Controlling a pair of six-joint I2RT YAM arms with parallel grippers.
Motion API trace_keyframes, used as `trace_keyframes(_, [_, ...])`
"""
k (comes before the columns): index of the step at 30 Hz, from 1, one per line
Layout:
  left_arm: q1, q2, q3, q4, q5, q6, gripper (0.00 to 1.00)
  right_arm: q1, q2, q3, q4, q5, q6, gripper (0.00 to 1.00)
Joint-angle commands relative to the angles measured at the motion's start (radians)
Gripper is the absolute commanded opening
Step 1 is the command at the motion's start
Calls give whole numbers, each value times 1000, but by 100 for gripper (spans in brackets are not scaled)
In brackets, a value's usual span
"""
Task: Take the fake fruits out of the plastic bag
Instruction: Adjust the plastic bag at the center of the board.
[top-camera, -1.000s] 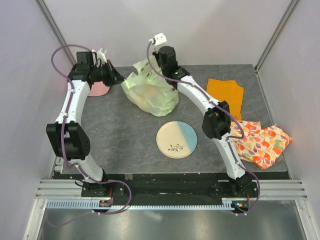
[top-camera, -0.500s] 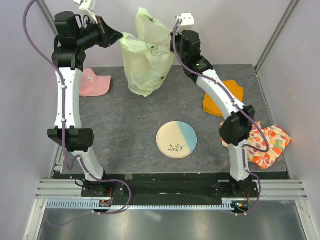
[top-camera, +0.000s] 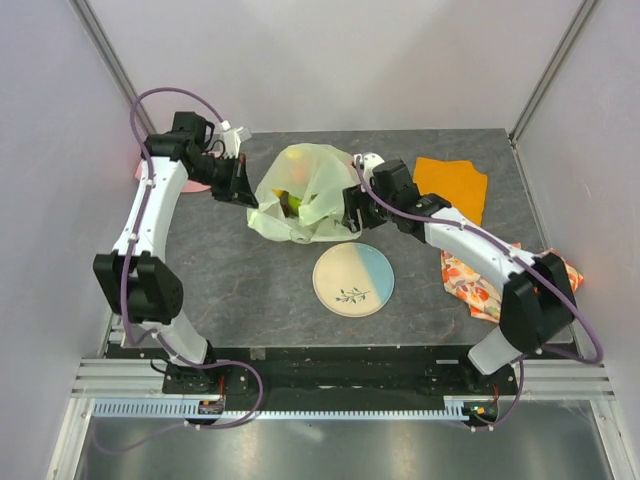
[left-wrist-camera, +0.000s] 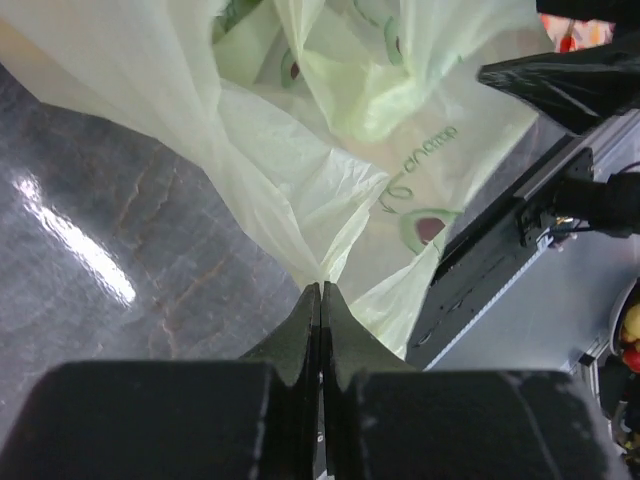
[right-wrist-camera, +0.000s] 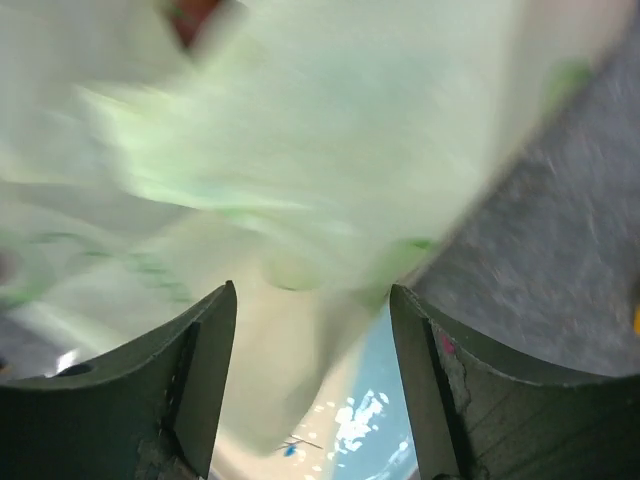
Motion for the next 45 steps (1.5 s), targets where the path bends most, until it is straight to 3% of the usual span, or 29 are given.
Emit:
trace_keyframes(1, [0, -144, -84, -93, -12, 98, 2, 49, -131, 143, 120, -203, -142, 70])
trace_keyframes(6, [3, -157, -128, -99, -48, 105, 2, 123, -47, 245, 108, -413, -225, 61])
trace_keyframes(11, [3, -163, -131, -108, -40, 121, 2, 175, 60, 275, 100, -447, -235, 55])
trace_keyframes(16, [3, -224, -236, -81, -39, 110, 2, 218, 214, 320, 118, -413, -242, 50])
trace_keyframes(21, [5, -255, -273, -62, -31, 91, 2, 212, 351, 381, 129, -196, -196, 45])
trace_keyframes(25, [5, -267, -263, -71, -42, 110, 2, 116, 475, 461, 168, -67, -61, 49])
trace_keyframes(28, [3, -264, -278, -73, -35, 122, 2, 86, 533, 556, 172, 129, -116, 50])
trace_keyframes(31, [-3, -243, -298, -58, -41, 127, 2, 63, 547, 622, 209, 284, -162, 56])
trace_keyframes(34, [-18, -168, -261, -47, -75, 133, 2, 57, 511, 602, 247, 346, -187, 64])
trace_keyframes(37, [-40, -54, -137, -29, -159, 147, 2, 62, 413, 433, 304, 418, -241, 69])
trace_keyframes(40, [-40, 137, 178, -85, -239, 153, 2, 65, 306, 290, 322, 464, -261, 70])
trace_keyframes(43, [-43, 401, 858, -205, -304, 154, 2, 53, 216, 181, 321, 463, -255, 71])
trace_keyframes(45, [-64, 420, 934, -155, -368, 199, 2, 43, 165, 145, 309, 425, -245, 71])
